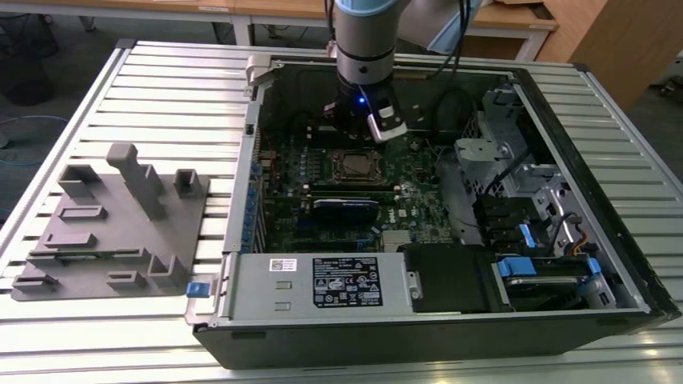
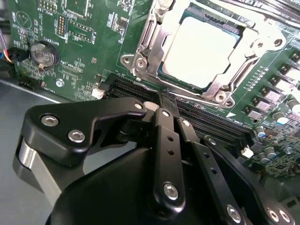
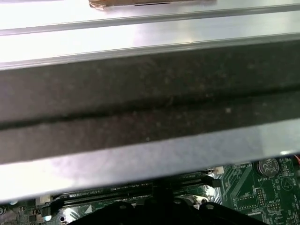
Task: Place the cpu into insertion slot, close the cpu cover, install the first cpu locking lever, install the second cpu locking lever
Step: 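Install the first cpu locking lever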
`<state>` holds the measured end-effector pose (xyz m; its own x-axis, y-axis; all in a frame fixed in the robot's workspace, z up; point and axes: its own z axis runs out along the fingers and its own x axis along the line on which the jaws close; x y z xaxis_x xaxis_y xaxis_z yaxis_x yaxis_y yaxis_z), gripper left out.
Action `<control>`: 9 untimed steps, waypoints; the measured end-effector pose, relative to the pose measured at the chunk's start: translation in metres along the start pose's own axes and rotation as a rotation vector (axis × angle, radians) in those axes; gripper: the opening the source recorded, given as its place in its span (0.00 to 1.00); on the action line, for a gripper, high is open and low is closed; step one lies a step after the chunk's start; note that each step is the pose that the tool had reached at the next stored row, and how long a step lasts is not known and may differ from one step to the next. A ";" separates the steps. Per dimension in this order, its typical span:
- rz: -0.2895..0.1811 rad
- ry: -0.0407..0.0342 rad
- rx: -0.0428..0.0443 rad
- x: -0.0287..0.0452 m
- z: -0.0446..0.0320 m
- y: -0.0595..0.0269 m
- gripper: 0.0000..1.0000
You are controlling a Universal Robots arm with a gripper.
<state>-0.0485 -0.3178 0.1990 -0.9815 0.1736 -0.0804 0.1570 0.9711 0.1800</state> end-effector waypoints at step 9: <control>0.028 -0.0060 0.0071 0.0012 0.0018 0.0063 0.11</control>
<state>-0.0485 -0.3112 0.1983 -0.9762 0.2013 -0.0814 0.1848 0.9670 0.1753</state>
